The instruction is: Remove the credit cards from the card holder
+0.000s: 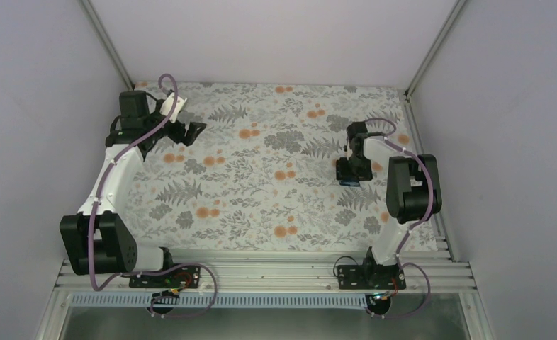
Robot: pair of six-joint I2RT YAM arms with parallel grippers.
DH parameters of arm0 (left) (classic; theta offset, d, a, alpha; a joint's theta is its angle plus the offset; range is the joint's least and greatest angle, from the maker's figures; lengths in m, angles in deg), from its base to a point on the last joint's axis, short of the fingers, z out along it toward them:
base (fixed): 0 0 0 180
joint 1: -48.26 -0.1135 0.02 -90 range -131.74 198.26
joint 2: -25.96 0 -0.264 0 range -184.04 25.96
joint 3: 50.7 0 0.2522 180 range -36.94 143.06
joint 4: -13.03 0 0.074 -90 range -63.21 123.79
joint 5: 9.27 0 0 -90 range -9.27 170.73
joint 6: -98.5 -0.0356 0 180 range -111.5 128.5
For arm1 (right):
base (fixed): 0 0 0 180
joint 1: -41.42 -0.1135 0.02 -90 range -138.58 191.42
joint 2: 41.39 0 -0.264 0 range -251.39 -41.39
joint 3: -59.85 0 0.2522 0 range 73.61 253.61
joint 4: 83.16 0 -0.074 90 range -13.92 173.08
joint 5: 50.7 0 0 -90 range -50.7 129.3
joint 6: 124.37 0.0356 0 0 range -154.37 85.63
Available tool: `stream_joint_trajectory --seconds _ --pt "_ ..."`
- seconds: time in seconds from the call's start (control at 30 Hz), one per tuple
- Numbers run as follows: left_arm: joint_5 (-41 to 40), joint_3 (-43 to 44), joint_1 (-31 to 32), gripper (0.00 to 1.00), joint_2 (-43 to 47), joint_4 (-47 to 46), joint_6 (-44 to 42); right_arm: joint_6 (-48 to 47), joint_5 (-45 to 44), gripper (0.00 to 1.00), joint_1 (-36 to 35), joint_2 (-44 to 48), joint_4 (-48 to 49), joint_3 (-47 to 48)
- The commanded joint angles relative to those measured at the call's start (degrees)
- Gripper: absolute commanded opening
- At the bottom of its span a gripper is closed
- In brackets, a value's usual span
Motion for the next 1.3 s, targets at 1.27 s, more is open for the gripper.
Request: stream_joint_trajectory --seconds 1.27 --pt "24.91 9.90 10.52 0.78 -3.64 20.34 0.27 -19.41 -13.50 0.55 -51.01 13.55 33.11 11.52"
